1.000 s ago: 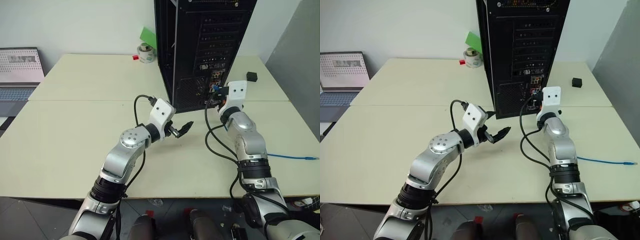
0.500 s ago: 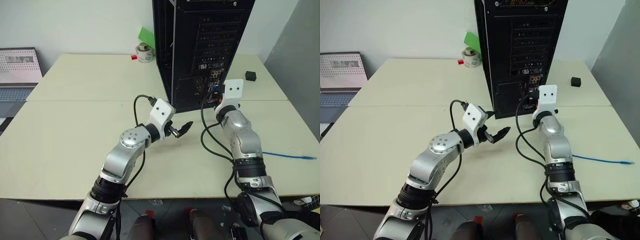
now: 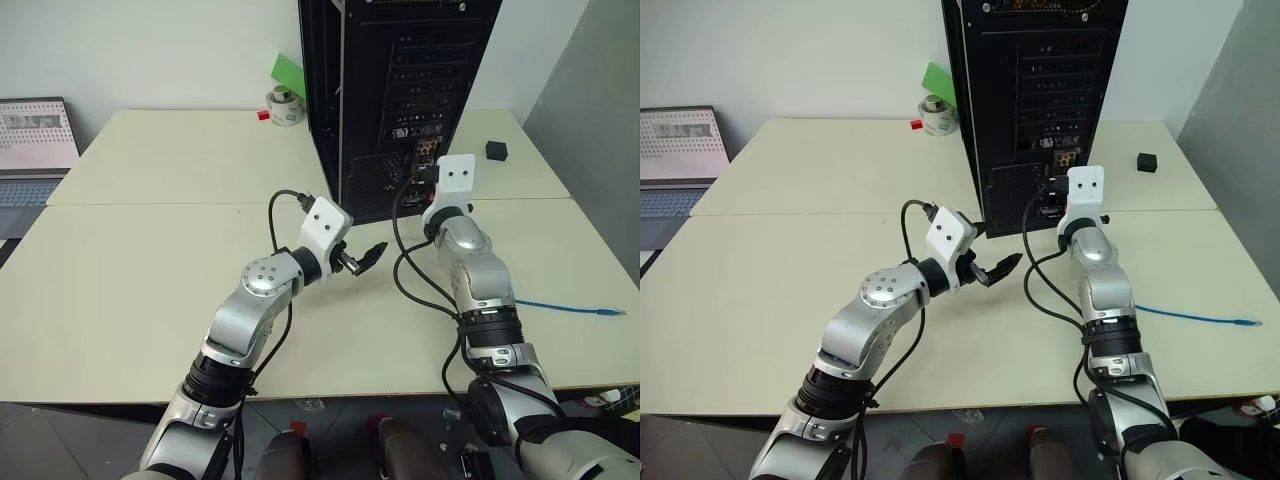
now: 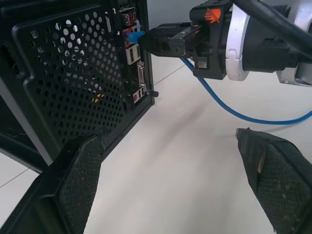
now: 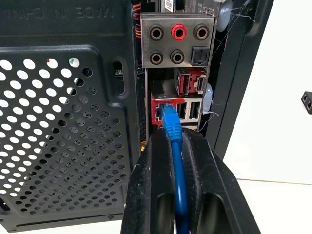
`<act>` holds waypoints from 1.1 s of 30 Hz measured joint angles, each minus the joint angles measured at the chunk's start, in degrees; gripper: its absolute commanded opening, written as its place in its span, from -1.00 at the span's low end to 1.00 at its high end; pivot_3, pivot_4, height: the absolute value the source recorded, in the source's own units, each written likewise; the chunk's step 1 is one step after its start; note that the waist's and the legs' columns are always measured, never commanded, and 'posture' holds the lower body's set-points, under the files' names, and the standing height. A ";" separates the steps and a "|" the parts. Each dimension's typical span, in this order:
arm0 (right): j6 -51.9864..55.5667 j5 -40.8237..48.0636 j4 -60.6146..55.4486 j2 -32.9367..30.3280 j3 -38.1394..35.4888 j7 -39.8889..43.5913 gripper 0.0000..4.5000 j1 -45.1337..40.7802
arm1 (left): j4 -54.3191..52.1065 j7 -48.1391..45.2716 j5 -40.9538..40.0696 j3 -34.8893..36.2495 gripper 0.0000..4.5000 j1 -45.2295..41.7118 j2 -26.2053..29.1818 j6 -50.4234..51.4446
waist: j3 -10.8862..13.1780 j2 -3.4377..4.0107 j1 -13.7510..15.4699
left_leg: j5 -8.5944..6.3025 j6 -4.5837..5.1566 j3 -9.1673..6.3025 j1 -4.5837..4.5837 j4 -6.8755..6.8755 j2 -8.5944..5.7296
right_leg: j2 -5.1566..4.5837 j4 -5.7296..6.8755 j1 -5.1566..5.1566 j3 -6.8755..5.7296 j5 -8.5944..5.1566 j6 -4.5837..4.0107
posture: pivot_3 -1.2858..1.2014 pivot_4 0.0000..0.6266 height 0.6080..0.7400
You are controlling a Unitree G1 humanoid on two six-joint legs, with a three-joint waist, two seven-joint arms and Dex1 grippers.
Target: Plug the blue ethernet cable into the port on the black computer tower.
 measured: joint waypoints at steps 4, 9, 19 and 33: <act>-0.40 0.00 0.37 0.00 0.01 0.04 -1.00 -0.04 | 0.00 0.12 0.45 0.00 0.98 0.19 -0.09 0.00 | 0.00 0.00 -0.01 | 0.00 0.00 0.02 0.01 0.00 0.00 | 0.00 0.00 0.00 0.02 0.00 0.00 | 0.03 -0.52 1.00; -0.47 0.04 0.51 -0.22 0.01 0.83 -0.85 -0.08 | 0.01 0.10 0.88 0.00 0.99 0.25 -0.15 -0.06 | 0.00 0.00 -0.05 | 0.00 0.00 0.02 0.01 0.00 0.00 | 0.00 0.01 0.00 0.03 0.00 0.00 | 0.03 -0.52 1.00; 3.02 1.03 -3.68 -3.53 1.02 7.44 0.12 3.05 | 0.33 -0.09 2.21 0.03 1.00 0.75 0.55 -1.02 | 0.00 0.00 0.27 | 0.00 0.00 -0.02 -0.15 -0.01 -0.03 | -0.05 -0.04 -0.08 -0.03 0.00 0.00 | 0.03 -0.52 1.00; 9.68 10.66 -19.29 -23.21 -3.29 28.01 0.98 12.96 | 5.13 -6.60 2.90 7.04 1.00 -1.39 11.21 -4.81 | 0.01 0.00 0.60 | -0.01 0.01 -0.06 -0.18 -0.01 -0.05 | -0.03 -0.08 -0.09 -0.11 -0.01 0.01 | 0.03 -0.52 1.00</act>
